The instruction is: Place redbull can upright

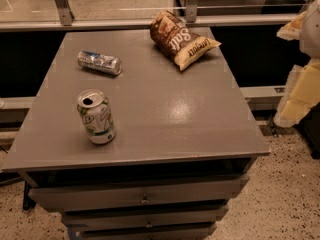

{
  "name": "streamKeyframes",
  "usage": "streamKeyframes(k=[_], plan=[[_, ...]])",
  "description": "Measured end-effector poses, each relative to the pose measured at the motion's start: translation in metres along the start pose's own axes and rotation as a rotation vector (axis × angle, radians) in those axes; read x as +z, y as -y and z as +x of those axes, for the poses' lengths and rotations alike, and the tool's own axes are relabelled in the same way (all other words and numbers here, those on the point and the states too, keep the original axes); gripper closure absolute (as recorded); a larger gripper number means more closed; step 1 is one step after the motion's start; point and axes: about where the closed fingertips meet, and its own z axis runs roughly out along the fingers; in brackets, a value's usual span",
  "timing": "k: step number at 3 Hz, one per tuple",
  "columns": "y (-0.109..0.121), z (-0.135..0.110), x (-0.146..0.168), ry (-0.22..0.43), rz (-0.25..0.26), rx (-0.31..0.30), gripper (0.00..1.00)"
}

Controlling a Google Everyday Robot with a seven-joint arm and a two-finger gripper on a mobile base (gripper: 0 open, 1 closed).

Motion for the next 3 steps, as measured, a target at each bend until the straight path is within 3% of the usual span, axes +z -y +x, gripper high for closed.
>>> streamKeyframes(k=[2,3], plan=[[0.004,-0.001,-0.001,-0.011,0.014,-0.011,0.00],[0.036,-0.030,0.018,-0.002,0.033,-0.066,0.00]])
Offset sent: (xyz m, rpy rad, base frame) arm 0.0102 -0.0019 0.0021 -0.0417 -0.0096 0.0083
